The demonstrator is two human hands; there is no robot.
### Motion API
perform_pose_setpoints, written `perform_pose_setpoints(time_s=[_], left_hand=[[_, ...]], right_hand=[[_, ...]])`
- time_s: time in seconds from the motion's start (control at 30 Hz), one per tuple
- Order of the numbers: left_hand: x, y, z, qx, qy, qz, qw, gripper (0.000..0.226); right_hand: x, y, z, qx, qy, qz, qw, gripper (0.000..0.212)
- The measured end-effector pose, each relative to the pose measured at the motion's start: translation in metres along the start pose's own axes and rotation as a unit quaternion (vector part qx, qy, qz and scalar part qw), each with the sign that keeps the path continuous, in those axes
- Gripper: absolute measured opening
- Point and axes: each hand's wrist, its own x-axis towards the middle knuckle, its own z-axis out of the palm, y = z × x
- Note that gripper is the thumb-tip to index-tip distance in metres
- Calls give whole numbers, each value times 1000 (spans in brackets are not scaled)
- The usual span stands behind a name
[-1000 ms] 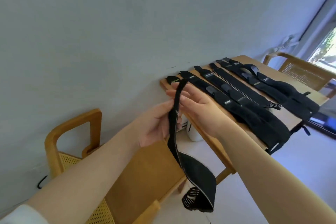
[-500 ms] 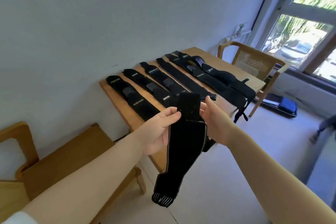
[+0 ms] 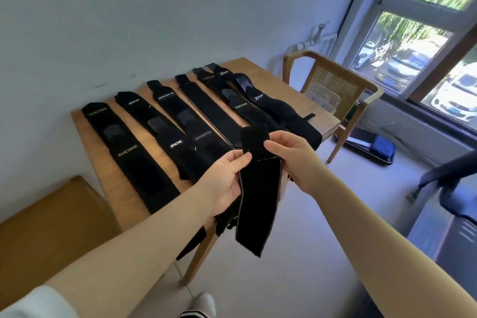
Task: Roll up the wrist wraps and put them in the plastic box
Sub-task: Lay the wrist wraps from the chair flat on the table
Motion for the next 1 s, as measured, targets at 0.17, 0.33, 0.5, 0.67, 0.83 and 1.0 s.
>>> perform_pose_setpoints(time_s=[0.17,0.33,0.5,0.67,0.83,1.0], left_hand=[[53,21,10,17,-39,-21,999,34],[99,48,32,12,-97,-41,994,46],[140,59,43,-3,-139,-59,989,22],[192,54,23,262,18,-41,964,28],[228,50,-62,538,178,11,824,42],[258,62,-99,766,185,-2,616,85]], right_hand=[[40,-2,-35,67,-78,-31,994,17],[93,-9,-69,205,-205,4,957,40],[135,-2,-83,203,-266,8,942,38],[177,11,-92,97,-202,26,974,16],[224,23,-93,-6,-150,67,986,15],[258,22,-88,-57,-252,70,964,19]])
